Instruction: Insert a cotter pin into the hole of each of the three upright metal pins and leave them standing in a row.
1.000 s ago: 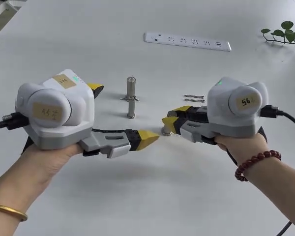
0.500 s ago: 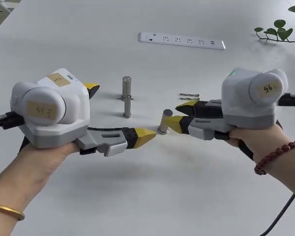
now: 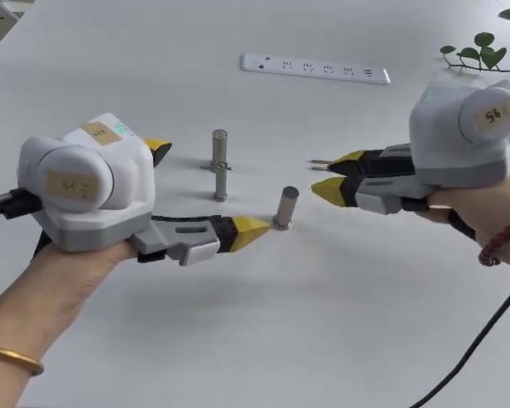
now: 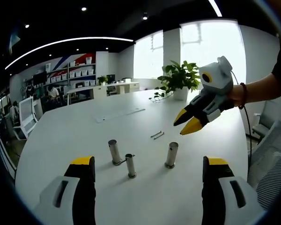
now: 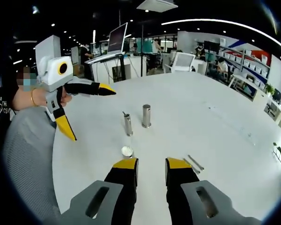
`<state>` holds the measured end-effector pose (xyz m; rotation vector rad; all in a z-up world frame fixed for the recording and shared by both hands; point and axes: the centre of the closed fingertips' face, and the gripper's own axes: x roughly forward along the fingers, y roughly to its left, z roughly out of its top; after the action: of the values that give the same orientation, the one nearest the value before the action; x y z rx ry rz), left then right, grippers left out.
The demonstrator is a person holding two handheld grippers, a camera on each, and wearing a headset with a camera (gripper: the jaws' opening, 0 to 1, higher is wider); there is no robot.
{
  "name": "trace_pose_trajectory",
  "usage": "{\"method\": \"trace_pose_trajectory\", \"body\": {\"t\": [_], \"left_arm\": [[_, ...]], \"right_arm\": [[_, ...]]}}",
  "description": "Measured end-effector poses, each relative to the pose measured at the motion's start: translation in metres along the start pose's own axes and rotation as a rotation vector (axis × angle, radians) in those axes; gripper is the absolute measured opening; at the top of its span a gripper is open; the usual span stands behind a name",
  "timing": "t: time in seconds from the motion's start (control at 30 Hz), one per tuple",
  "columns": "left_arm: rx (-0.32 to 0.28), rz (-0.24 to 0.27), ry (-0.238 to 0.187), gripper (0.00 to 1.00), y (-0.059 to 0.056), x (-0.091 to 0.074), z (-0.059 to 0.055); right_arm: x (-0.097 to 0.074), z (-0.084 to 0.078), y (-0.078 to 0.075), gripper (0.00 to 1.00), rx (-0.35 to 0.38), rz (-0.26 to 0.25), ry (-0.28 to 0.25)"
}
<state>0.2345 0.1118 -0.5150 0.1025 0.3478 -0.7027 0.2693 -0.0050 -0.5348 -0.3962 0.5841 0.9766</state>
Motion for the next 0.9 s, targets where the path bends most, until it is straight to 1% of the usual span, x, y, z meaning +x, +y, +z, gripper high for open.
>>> {"method": "trace_pose_trajectory", "body": {"t": [0.13, 0.17, 0.2, 0.23, 0.33, 0.37, 0.53, 0.57, 0.67, 0.73, 0.77, 0.83, 0.9], "left_arm": [[-0.007, -0.007, -0.012, 0.95, -0.001, 0.0, 0.003], [-0.004, -0.007, -0.012, 0.95, -0.002, 0.0, 0.003], [-0.001, -0.008, -0.01, 0.95, -0.002, 0.0, 0.003], [-0.001, -0.009, -0.007, 0.95, -0.002, 0.0, 0.002], [-0.001, -0.011, -0.001, 0.95, -0.002, 0.0, 0.001], [0.001, -0.009, 0.003, 0.95, -0.002, 0.0, 0.0], [-0.003, -0.01, 0.007, 0.95, -0.002, 0.0, -0.001], [-0.003, -0.009, 0.008, 0.95, -0.002, 0.0, -0.001], [-0.006, -0.008, 0.011, 0.95, -0.002, 0.0, -0.001], [-0.008, -0.006, 0.012, 0.95, -0.001, 0.0, -0.001], [-0.009, -0.006, 0.013, 0.94, -0.001, 0.0, -0.001], [-0.003, -0.004, 0.024, 0.94, 0.0, 0.0, -0.003], [0.001, -0.003, 0.037, 0.94, 0.0, 0.0, -0.005]], "right_arm": [[0.001, -0.002, -0.013, 0.18, -0.016, -0.005, 0.034], [0.004, -0.001, -0.021, 0.18, -0.02, -0.007, 0.035], [0.006, -0.001, -0.025, 0.18, -0.026, -0.009, 0.035], [0.007, -0.004, -0.031, 0.17, -0.027, -0.014, 0.052], [0.011, -0.007, -0.037, 0.17, -0.05, -0.021, 0.078], [0.016, -0.012, -0.043, 0.17, -0.058, -0.026, 0.094], [0.023, -0.023, -0.052, 0.17, -0.067, -0.024, 0.145], [0.029, -0.026, -0.059, 0.17, -0.068, -0.023, 0.156], [0.031, -0.031, -0.062, 0.17, -0.086, -0.017, 0.185], [0.039, -0.036, -0.07, 0.16, -0.093, -0.014, 0.205], [0.038, -0.036, -0.071, 0.16, -0.101, -0.019, 0.216], [0.039, -0.038, -0.072, 0.14, -0.113, -0.016, 0.233], [0.044, -0.039, -0.081, 0.14, -0.118, -0.013, 0.247]]}}
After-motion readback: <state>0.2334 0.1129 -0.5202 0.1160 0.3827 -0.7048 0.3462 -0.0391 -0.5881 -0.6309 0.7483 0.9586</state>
